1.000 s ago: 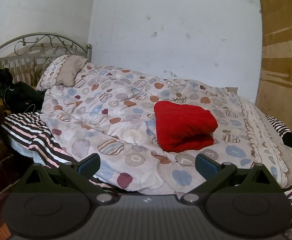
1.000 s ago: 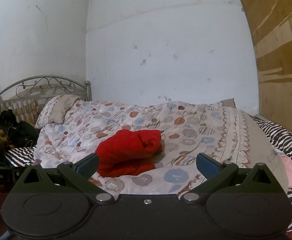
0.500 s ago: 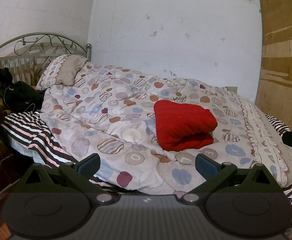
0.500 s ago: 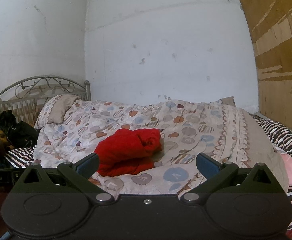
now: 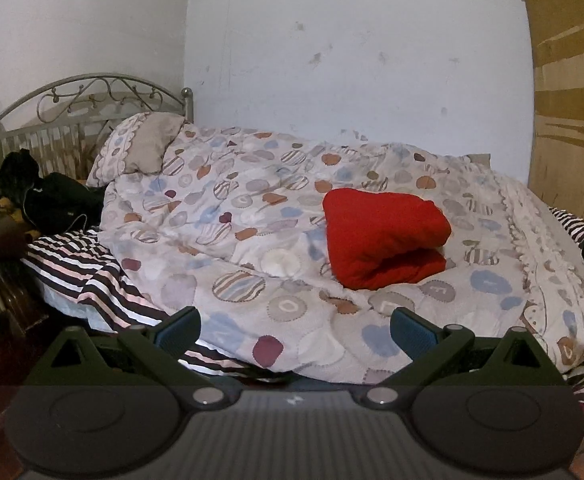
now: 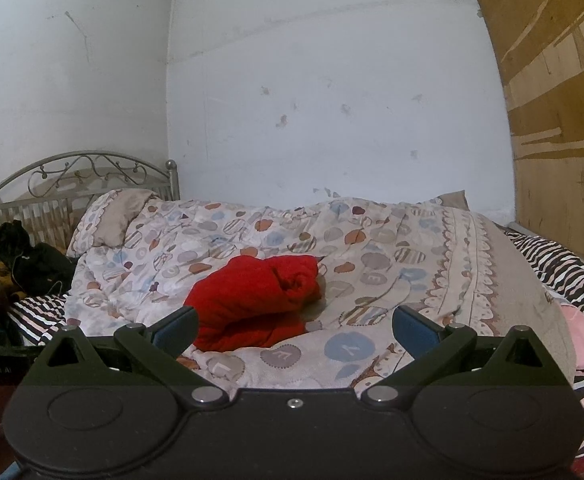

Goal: Fold small clothes

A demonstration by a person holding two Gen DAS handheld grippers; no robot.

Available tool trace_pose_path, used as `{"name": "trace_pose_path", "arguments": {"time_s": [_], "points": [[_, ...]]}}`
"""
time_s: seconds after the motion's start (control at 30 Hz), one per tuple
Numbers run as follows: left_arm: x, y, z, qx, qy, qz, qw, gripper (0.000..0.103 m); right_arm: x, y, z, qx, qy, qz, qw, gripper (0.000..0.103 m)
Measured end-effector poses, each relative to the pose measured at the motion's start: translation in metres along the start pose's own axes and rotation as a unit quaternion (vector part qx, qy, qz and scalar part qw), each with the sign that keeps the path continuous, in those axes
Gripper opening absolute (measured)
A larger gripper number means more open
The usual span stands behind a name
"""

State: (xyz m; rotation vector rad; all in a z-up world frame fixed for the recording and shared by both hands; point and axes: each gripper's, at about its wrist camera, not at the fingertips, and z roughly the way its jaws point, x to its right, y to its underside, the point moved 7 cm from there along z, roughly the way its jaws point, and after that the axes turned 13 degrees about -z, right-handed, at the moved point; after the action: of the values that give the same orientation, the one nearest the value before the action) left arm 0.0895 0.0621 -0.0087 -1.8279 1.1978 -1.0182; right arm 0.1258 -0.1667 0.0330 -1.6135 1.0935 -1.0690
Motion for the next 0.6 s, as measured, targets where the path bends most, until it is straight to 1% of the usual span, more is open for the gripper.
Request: {"name": "trace_pose_path", "arguments": {"time_s": [0.6], "points": [[0.0035, 0.0005, -0.0011, -0.004, 0.002, 0.004, 1.0000, 0.103, 0.0001, 0.0019, 0.0011, -0.002, 0.005, 0.003, 1.000, 0.103]]}}
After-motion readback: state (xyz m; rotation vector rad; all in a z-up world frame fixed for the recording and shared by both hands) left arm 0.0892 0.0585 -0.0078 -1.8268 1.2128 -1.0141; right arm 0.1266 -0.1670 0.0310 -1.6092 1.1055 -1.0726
